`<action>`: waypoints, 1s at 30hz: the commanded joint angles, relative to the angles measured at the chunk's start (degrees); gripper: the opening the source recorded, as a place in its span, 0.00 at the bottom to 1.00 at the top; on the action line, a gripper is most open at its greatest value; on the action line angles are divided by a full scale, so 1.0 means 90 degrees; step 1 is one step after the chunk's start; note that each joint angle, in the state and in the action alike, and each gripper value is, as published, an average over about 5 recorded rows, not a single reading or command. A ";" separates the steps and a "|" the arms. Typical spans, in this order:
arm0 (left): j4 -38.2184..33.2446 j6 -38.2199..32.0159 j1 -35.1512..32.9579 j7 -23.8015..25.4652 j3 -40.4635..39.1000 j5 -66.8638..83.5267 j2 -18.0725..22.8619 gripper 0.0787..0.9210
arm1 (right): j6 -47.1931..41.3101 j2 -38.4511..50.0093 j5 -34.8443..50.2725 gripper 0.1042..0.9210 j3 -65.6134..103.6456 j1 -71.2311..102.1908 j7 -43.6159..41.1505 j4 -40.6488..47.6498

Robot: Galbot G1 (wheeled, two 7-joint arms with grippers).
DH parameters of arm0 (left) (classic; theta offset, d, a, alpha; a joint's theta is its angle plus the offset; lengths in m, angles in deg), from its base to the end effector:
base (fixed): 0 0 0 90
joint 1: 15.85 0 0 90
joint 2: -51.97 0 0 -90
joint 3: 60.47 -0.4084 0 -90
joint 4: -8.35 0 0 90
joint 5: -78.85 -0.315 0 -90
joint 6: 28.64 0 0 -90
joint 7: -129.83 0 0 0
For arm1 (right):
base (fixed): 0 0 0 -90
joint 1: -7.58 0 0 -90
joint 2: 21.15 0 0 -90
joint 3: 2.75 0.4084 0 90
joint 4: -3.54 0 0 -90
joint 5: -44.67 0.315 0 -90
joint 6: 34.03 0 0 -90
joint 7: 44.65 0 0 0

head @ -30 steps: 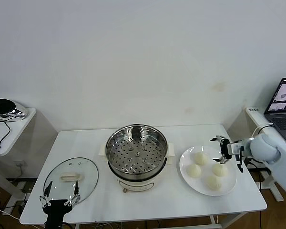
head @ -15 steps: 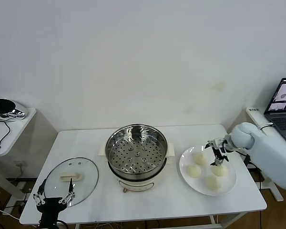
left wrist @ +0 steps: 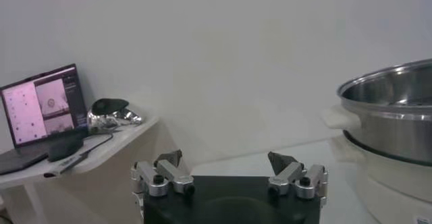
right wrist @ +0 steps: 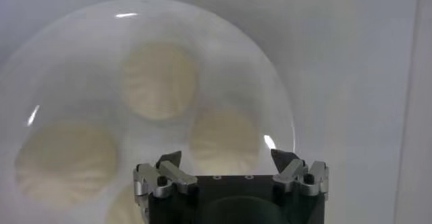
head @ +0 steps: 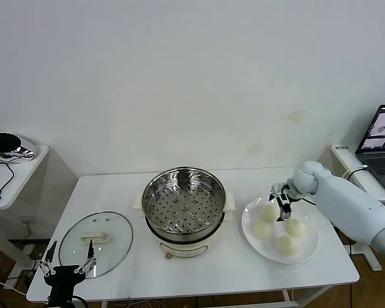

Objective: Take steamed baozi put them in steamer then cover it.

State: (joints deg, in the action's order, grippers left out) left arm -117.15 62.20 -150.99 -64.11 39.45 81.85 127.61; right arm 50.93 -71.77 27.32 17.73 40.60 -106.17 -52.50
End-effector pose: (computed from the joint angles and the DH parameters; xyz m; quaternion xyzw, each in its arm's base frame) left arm 0.0311 0.0987 -0.3254 0.1077 -0.9831 -0.1335 0.0642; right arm 0.5588 -0.1816 -0.2541 0.4879 -0.5233 0.5804 0.3888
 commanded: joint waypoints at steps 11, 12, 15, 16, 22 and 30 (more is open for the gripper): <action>-0.0076 -0.0011 -0.0030 -0.0008 -0.0006 -0.0016 0.0016 0.88 | -0.0045 -0.0277 -0.0104 0.70 -0.0070 -0.0008 0.0033 0.0335; -0.0085 -0.0011 -0.0032 -0.0009 -0.0004 -0.0015 0.0017 0.88 | -0.0045 -0.0275 -0.0100 0.68 -0.0070 -0.0003 0.0043 0.0326; -0.0098 -0.0021 -0.0043 -0.0011 -0.0003 -0.0013 0.0021 0.88 | -0.0047 -0.0262 -0.0083 0.61 -0.0069 -0.0001 0.0067 0.0284; -0.0102 -0.0026 -0.0047 -0.0011 -0.0005 -0.0013 0.0024 0.88 | -0.0046 -0.0251 -0.0077 0.58 -0.0076 -0.0003 0.0068 0.0266; -0.0174 -0.0029 -0.0094 -0.0013 -0.0013 0.0002 0.0030 0.88 | -0.0030 -0.0092 0.0056 0.53 -0.0173 -0.0112 0.0038 0.0011; -0.0161 0.0018 -0.0137 0.0021 -0.0084 0.0330 -0.0013 0.88 | -0.0075 0.0668 0.1037 0.54 -0.0946 -0.1475 -0.0096 -0.1343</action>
State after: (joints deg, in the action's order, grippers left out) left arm -118.70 62.26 -152.19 -63.83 38.60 83.68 127.42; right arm 50.21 -68.17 33.84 11.15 31.11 -107.03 -60.05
